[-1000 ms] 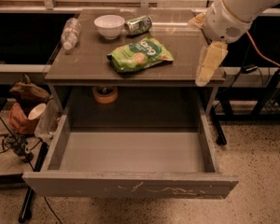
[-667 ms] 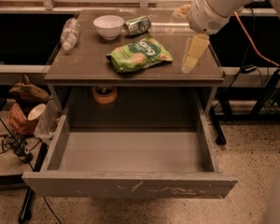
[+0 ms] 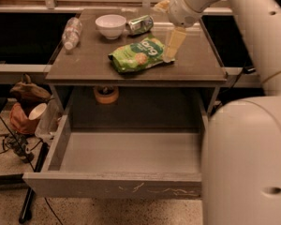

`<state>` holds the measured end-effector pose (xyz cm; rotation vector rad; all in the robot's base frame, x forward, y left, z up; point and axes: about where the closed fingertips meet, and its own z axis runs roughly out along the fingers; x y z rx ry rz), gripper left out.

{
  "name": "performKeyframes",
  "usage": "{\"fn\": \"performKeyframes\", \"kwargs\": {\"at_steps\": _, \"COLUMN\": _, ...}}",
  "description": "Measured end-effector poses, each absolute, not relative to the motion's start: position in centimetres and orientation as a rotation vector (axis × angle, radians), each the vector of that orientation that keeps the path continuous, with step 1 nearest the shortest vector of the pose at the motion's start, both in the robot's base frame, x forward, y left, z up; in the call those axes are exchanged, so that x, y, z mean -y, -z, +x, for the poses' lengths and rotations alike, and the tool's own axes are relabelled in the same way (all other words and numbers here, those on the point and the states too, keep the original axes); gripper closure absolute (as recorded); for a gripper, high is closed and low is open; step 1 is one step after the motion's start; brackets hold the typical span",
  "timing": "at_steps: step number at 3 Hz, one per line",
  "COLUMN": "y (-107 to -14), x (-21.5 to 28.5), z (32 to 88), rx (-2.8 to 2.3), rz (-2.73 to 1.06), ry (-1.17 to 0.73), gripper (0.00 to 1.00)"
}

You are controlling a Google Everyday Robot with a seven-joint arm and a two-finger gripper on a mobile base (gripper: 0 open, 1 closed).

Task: Place green rice chip bag into top drawer

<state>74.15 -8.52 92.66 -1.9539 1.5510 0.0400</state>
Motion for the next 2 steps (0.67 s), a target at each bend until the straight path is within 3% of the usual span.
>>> {"fn": "performKeyframes", "kwargs": {"at_steps": 1, "y": -89.78, "x": 4.74, "z": 76.95, "rx": -1.5, "rz": -2.007, "ry": -0.133, "gripper": 0.0}}
{"fn": "performKeyframes", "kwargs": {"at_steps": 2, "y": -89.78, "x": 4.73, "z": 76.95, "rx": -1.5, "rz": -2.007, "ry": -0.133, "gripper": 0.0}}
